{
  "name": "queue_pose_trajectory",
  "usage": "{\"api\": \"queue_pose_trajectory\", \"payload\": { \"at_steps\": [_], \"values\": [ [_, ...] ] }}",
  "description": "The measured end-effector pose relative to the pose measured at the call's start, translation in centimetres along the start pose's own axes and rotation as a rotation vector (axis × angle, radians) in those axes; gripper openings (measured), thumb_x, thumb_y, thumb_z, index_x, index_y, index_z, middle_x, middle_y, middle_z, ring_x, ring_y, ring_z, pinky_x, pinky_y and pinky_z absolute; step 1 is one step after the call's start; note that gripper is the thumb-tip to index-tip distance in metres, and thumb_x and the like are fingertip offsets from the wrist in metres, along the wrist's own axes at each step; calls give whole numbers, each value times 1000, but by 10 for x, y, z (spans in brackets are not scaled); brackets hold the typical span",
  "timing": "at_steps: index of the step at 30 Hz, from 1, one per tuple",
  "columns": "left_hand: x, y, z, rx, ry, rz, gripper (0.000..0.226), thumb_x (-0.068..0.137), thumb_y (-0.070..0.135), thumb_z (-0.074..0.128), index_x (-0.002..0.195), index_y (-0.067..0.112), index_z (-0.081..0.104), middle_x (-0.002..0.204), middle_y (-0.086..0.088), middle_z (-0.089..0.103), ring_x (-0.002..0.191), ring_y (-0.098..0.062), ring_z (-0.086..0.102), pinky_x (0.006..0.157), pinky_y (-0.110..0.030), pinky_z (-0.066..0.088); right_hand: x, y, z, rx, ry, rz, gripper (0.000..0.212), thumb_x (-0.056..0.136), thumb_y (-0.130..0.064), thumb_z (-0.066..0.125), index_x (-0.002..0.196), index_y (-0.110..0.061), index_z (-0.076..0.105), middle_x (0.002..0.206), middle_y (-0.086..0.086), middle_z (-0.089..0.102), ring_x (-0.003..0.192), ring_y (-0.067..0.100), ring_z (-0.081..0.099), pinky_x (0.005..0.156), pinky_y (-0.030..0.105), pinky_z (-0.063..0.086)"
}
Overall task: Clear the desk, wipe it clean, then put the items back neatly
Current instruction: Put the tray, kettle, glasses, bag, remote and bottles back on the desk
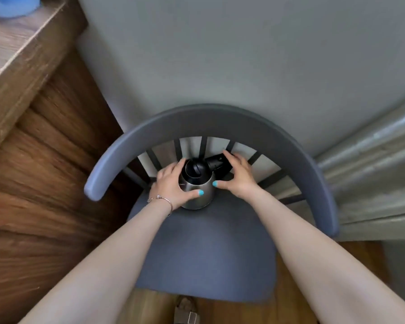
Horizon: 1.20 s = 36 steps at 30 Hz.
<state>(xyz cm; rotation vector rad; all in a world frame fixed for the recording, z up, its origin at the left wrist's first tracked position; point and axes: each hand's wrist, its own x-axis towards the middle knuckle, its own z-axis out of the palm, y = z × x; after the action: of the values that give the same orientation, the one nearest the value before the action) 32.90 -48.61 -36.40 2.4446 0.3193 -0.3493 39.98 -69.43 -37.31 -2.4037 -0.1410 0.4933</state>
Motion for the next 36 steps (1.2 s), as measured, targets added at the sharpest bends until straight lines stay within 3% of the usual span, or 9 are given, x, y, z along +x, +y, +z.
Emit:
{"api": "queue_pose_trajectory", "payload": {
  "at_steps": [4, 8, 12, 14, 18, 22, 25, 29, 36],
  "values": [
    [3, 0, 13, -136, 53, -11, 103, 60, 57, 81, 146, 37, 27, 146, 6, 36, 137, -22, 31, 108, -39, 36, 7, 8, 6, 82, 89, -15, 82, 72, -24, 85, 142, -35, 44, 142, 0, 29, 135, 21, 35, 113, 36, 34],
    [-1, 1, 19, -219, 70, 6, 101, 54, 55, 84, 140, 40, 34, 143, 10, 39, 133, -21, 35, 105, -41, 40, -2, 8, 12, 62, 59, -49, 62, 68, -19, 87, 120, -24, 52, 117, -6, 36, 115, 19, 45, 95, 34, 43],
    [0, -1, 20, -246, 72, 48, 101, 52, 50, 87, 139, 37, 37, 141, 9, 41, 131, -22, 37, 108, -35, 35, -5, 7, 12, 255, 50, -76, 57, 64, -7, 88, 111, -26, 62, 113, 4, 52, 102, 12, 50, 84, 4, 36],
    [1, -1, 18, -270, 70, 96, 103, 48, 49, 88, 138, 33, 41, 134, 13, 44, 130, -20, 40, 111, -36, 33, -5, 3, 11, 334, 55, -72, 59, 61, 0, 88, 107, -28, 65, 112, 10, 55, 96, 6, 53, 82, 0, 35],
    [-1, -2, 20, -328, 100, 105, 100, 42, 48, 85, 132, 30, 47, 125, 16, 50, 125, -15, 48, 109, -42, 37, -12, -3, 11, 433, 65, -18, 59, 54, 6, 89, 95, -30, 68, 106, 7, 57, 92, 11, 58, 82, 12, 44],
    [-17, 3, 16, -298, 102, 131, 98, 48, 40, 91, 134, 31, 46, 134, 11, 52, 126, -12, 43, 110, -32, 32, -34, -9, 4, 465, 65, 29, 57, 55, 9, 88, 98, -23, 69, 98, 4, 52, 87, 9, 57, 72, 3, 43],
    [-32, 14, 5, -297, 99, 162, 98, 50, 41, 90, 136, 32, 45, 135, 13, 50, 127, -9, 40, 110, -28, 29, -56, -21, -11, 446, 82, 43, 56, 58, 8, 87, 98, -25, 69, 98, 1, 52, 88, 9, 57, 69, 3, 45],
    [-50, 34, -22, -325, 56, 168, 99, 43, 60, 80, 133, 41, 42, 135, 19, 49, 128, -15, 43, 109, -34, 37, -85, -45, -40, 444, 117, 46, 52, 61, 7, 87, 102, -22, 71, 97, 0, 53, 90, 12, 58, 69, 10, 47],
    [-101, 83, -106, -317, 24, 263, 100, 42, 61, 79, 133, 36, 45, 132, 13, 53, 125, -12, 48, 107, -39, 39, -156, -121, -94, 482, 264, 19, 52, 59, 1, 89, 94, -32, 70, 102, 4, 56, 93, 14, 61, 80, 29, 56]
  ]
}}
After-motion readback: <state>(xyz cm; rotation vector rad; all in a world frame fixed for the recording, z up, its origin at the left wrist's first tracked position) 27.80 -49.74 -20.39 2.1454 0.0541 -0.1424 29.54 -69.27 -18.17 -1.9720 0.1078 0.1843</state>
